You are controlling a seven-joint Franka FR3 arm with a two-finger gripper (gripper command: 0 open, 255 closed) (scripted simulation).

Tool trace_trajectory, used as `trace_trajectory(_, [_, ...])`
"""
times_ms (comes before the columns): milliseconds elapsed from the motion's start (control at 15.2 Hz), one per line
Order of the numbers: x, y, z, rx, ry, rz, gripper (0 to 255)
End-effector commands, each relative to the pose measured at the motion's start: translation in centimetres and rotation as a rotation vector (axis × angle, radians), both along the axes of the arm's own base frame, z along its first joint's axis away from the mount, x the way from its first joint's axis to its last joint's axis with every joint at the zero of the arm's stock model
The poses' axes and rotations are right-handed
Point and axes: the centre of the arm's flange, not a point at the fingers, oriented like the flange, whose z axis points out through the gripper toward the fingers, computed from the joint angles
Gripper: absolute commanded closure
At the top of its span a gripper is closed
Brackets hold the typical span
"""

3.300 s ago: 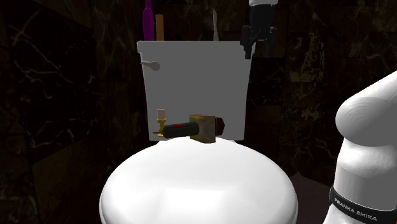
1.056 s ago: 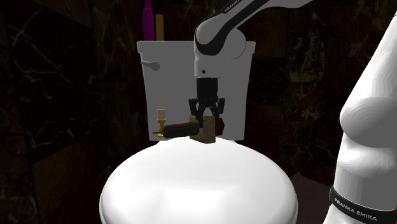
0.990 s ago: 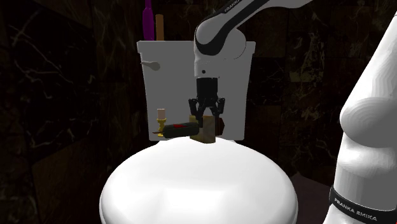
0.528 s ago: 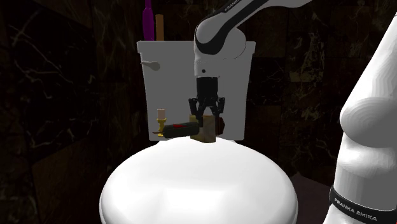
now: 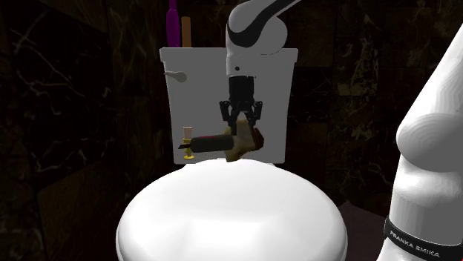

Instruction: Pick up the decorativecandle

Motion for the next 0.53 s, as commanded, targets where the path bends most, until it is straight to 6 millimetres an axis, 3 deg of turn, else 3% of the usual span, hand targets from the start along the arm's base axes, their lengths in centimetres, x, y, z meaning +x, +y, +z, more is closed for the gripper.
trace_trajectory(0, [-0.1, -0.1, 1.1, 0.000, 0.000, 0.000, 255])
trace_trajectory(330, [-0.1, -0.1, 3.8, 0.000, 0.000, 0.000, 255])
trace_trajectory(462, [-0.1, -0.1, 3.9, 0.000, 0.000, 0.000, 255])
